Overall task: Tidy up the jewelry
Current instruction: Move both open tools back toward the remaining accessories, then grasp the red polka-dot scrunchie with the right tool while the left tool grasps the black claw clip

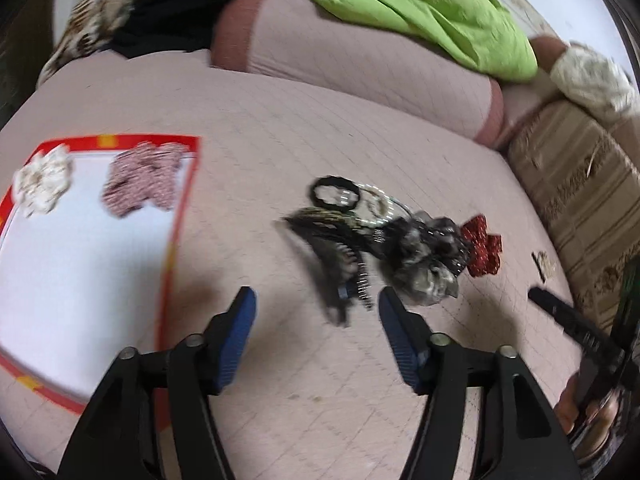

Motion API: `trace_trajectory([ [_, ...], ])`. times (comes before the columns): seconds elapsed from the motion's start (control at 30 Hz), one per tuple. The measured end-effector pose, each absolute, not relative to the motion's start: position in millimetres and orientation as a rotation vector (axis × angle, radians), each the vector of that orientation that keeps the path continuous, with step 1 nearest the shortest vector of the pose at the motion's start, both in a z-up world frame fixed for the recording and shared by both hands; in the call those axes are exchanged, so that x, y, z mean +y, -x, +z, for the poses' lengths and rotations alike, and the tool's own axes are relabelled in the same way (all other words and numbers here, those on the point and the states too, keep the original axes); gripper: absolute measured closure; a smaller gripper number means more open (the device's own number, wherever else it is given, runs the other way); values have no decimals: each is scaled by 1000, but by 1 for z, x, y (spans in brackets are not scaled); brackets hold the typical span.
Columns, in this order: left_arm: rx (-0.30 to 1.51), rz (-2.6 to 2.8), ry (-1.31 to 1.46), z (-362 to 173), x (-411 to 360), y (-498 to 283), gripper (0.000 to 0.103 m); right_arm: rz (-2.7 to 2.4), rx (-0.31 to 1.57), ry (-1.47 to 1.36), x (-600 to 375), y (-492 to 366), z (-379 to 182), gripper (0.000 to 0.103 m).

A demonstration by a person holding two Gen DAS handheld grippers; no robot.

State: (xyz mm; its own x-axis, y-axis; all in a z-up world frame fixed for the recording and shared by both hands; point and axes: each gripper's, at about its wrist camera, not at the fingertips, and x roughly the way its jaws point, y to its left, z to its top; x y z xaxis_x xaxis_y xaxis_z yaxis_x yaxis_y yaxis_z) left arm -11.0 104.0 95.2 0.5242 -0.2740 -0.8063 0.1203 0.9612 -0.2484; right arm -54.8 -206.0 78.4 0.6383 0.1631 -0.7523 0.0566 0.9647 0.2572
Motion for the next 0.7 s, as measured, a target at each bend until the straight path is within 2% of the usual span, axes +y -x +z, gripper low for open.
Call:
trace_trajectory([
  [0.23, 1047, -233, 167, 77, 75, -23, 33, 28, 896, -352, -230, 16, 66, 30],
  [0.5, 1107, -211, 168, 54, 64, -44, 33, 9, 920, -303, -222, -20, 43, 30],
  [0.53, 1112, -211, 171, 51, 65, -44, 33, 16, 927, -303, -222, -22, 40, 32],
  [0.6, 1119, -207, 178, 48, 68, -46, 33, 36, 935, -297, -221, -24, 34, 41],
  [0.67, 1129, -208, 186, 43, 71, -47, 46, 50, 947, -276, -219, -27, 31, 61],
  [0.7, 1137, -207, 188, 41, 73, -47, 72, 54, 950, -273, -218, -28, 30, 65],
])
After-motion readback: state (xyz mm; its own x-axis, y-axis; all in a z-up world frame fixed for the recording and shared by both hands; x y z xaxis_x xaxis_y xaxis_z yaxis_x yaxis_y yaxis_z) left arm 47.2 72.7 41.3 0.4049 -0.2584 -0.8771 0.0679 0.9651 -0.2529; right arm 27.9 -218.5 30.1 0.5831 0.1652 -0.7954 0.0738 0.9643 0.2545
